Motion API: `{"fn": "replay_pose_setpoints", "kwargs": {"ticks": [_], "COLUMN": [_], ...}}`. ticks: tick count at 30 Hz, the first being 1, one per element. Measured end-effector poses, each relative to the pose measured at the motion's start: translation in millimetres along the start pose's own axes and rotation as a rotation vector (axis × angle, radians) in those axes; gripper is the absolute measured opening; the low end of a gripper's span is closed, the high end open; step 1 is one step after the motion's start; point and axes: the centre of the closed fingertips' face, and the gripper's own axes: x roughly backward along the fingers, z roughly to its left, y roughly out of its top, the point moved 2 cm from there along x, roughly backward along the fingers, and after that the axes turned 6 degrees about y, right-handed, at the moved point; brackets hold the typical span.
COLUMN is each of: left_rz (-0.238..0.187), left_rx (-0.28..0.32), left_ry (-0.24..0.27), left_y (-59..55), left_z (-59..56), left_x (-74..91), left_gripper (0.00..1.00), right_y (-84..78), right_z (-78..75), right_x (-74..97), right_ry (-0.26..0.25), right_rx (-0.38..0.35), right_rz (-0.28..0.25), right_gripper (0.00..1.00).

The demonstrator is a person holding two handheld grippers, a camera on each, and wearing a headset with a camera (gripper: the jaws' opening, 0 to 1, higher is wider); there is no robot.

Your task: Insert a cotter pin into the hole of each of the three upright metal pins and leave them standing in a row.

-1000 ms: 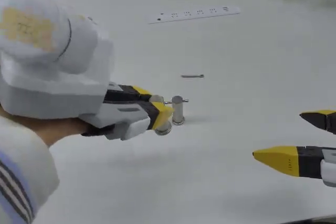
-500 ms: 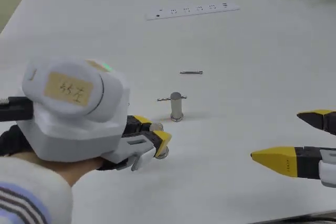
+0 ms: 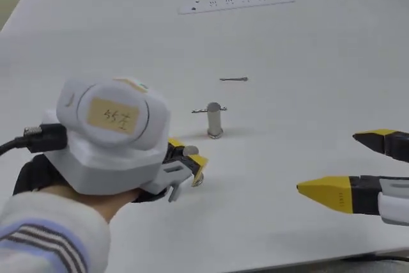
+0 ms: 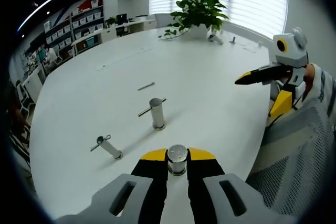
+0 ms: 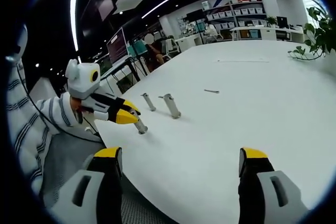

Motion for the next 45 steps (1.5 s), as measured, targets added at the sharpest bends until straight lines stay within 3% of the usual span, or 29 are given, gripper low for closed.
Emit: {"fn": "replay_pose_setpoints", "kwargs": {"ticks": [7, 16, 23, 27, 38, 42, 45], "left_rz": [-0.001, -0.014, -0.034, -0.030, -0.046, -0.065, -0.069], "left_rx": [0.078, 0.106, 0.144, 0.131, 0.163, 0.111, 0.104], "left_ry": [0.033, 0.085, 0.082, 0.085, 0.096, 0.100, 0.102], "left_y": [-6.2, -8.6, -9.3, -10.6, -11.5, -12.5, -12.0], "left_z": [4.6, 10.5, 12.0, 12.1, 14.0, 10.4, 8.2], "left_x": [-4.7, -5.9, -6.4, -8.4, -8.3, -7.8, -8.9], "left_gripper": [0.09, 0.09, 0.09, 0.09, 0.10, 0.10, 0.10], "right_y": [-0.6, 4.4, 6.5, 6.2, 7.5, 8.0, 8.3], "right_z": [3.2, 4.3, 4.9, 5.8, 7.9, 9.3, 10.7], "right_x": [-3.8, -6.9, -6.8, -7.2, -8.4, -11.2, -13.0], "right_ry": [0.018, 0.025, 0.028, 0.032, 0.034, 0.041, 0.048], "right_rx": [0.003, 0.013, 0.017, 0.021, 0.024, 0.027, 0.030], "right_rz": [0.012, 0.003, 0.004, 0.010, 0.015, 0.020, 0.026], "right_gripper": [0.90, 0.90, 0.90, 0.89, 0.89, 0.89, 0.89]}}
